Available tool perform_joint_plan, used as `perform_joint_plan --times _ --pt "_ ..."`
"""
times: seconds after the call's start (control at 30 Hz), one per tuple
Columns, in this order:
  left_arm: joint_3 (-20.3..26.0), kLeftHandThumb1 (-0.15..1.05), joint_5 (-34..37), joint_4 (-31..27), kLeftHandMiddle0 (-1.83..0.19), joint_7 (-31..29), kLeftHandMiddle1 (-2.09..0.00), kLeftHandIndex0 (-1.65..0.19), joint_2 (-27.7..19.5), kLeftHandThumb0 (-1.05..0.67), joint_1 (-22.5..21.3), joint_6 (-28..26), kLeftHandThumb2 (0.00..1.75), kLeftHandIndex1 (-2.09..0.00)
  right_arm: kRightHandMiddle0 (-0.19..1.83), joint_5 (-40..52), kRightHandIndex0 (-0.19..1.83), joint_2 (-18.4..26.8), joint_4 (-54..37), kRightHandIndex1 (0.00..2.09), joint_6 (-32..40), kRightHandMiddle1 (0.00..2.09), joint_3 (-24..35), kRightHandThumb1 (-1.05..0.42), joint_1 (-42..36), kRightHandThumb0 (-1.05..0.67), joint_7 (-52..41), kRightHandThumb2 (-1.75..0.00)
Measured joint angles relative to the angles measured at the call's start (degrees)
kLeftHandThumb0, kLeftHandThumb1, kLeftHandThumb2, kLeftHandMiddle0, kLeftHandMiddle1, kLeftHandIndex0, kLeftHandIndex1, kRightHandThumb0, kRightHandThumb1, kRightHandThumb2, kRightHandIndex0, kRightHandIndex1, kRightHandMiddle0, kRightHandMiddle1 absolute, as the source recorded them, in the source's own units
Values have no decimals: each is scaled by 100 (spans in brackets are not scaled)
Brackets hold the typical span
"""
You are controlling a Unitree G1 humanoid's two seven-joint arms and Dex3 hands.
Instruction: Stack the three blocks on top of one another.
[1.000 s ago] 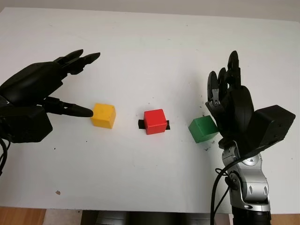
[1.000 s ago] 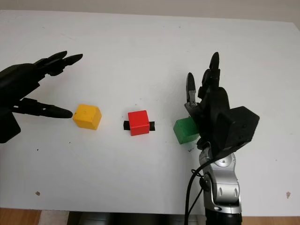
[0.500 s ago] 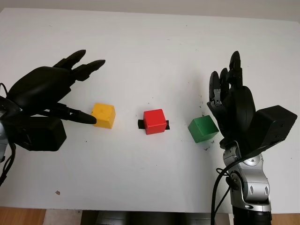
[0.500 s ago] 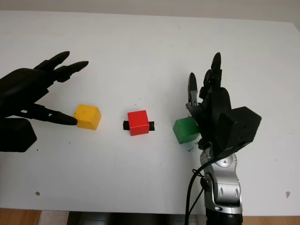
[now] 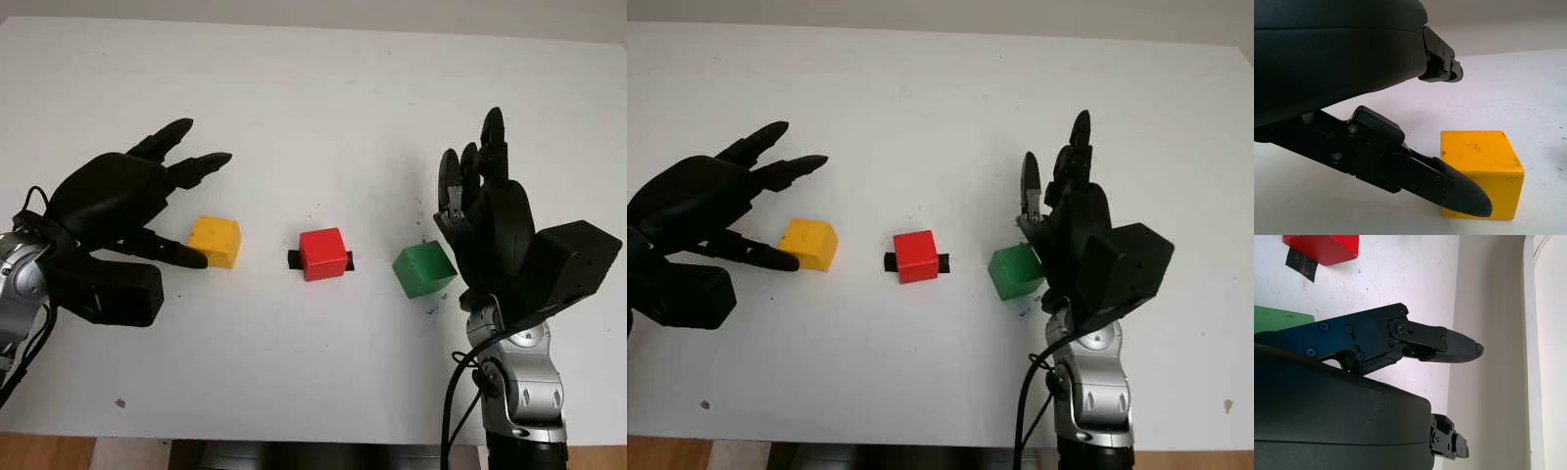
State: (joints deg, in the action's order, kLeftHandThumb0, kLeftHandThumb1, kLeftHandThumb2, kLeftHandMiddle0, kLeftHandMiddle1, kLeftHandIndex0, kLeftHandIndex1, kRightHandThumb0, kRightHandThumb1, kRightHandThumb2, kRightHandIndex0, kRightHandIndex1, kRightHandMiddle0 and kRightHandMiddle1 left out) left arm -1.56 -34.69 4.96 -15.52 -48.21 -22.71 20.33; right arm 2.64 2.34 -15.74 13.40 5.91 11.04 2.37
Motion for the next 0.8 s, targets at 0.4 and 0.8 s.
perform_joint_plan --times 0.4,0.8 --pt "-151 95 -161 -160 8 -138 -6 -37 20 -85 90 -238 6 -10 -19 -5 -19 1 0 0 0 2 2 -105 -5 -63 6 -56" --pt "-203 94 -169 -124 -8 50 -6 -39 44 -78 98 -65 5 -71 -18 0 -19 1 0 0 1 2 4 -105 -6 -62 8 -56"
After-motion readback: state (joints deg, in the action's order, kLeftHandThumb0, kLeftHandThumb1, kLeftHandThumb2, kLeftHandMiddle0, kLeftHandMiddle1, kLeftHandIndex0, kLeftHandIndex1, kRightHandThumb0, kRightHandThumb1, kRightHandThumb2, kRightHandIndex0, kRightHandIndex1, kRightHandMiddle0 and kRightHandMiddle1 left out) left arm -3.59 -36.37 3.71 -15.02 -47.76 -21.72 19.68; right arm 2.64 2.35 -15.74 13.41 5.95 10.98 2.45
